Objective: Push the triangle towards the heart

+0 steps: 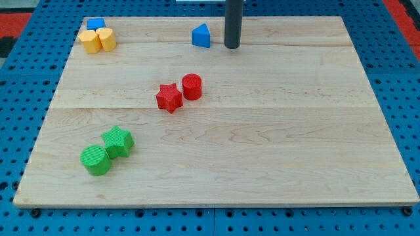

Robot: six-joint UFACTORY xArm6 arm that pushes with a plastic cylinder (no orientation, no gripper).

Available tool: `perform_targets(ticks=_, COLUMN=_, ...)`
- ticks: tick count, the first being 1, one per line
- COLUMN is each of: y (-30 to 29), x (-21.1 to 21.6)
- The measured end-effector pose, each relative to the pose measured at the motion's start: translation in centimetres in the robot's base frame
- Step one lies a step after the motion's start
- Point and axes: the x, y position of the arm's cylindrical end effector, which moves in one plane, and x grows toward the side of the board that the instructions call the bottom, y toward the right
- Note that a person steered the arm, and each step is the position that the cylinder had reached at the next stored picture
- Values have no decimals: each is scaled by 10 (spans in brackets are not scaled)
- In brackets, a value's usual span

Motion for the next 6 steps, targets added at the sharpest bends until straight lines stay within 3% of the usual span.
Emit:
perform_targets(ticks=1, y=0, x=-15)
perform_targets(ticks=3, y=-143, x=-36)
perform_targets(ticks=4, y=-152, x=-32)
perform_targets(ticks=5, y=-89, x=-18)
perform_targets(ticks=6, y=-102, x=21)
